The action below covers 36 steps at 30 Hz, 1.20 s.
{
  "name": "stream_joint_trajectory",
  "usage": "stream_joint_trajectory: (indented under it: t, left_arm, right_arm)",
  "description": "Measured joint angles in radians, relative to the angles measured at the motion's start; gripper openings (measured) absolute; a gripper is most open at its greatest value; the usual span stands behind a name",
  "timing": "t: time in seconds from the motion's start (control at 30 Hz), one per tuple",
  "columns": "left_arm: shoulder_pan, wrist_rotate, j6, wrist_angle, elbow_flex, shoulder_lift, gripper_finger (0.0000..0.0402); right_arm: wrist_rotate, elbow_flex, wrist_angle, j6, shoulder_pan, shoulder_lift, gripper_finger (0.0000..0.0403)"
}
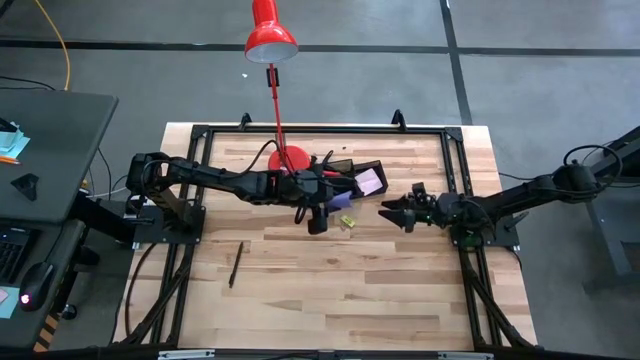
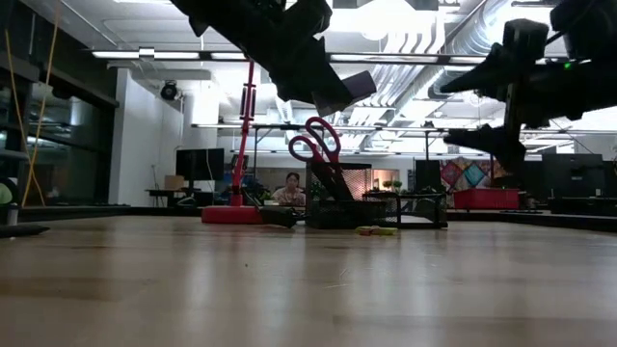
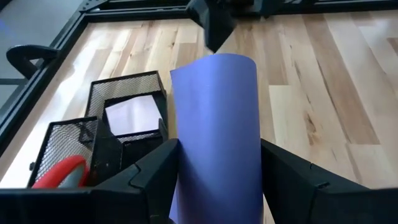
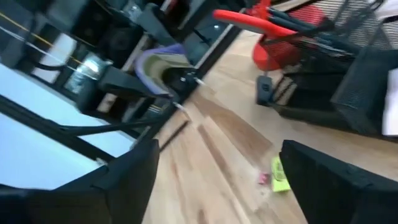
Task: Pick and place office supplies into organizer
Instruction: Put the blue sticky notes into the black desk organizer
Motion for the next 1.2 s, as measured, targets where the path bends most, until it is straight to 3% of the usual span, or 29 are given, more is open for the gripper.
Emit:
stream_joint_trajectory:
  t: [0.2, 0.5, 0.77, 1.2]
  left_arm:
    - [0.0, -0.008, 0.001, 0.0, 0.0, 0.0, 0.0195]
    - [0.0, -0.008, -0.005, -0.003, 0.0, 0.0, 0.0195]
    - [0.0, -0.008, -0.004, -0.017, 0.0, 0.0, 0.0195]
    - [0.0, -0.033, -0.005, -0.045, 0.0, 0.0, 0.0195]
  right_arm:
    - [-0.02, 0.055, -0.022, -0.035, 0.0, 0.0, 0.029]
    - [0.023, 0.332, -0.367, -0.134, -0.001, 0.124, 0.0288]
    - [0.012, 0.454, -0.318, -0.178, -0.002, 0.304, 0.0289]
    - [0.014, 0.532, -0.315, -0.207, -0.002, 0.369, 0.0288]
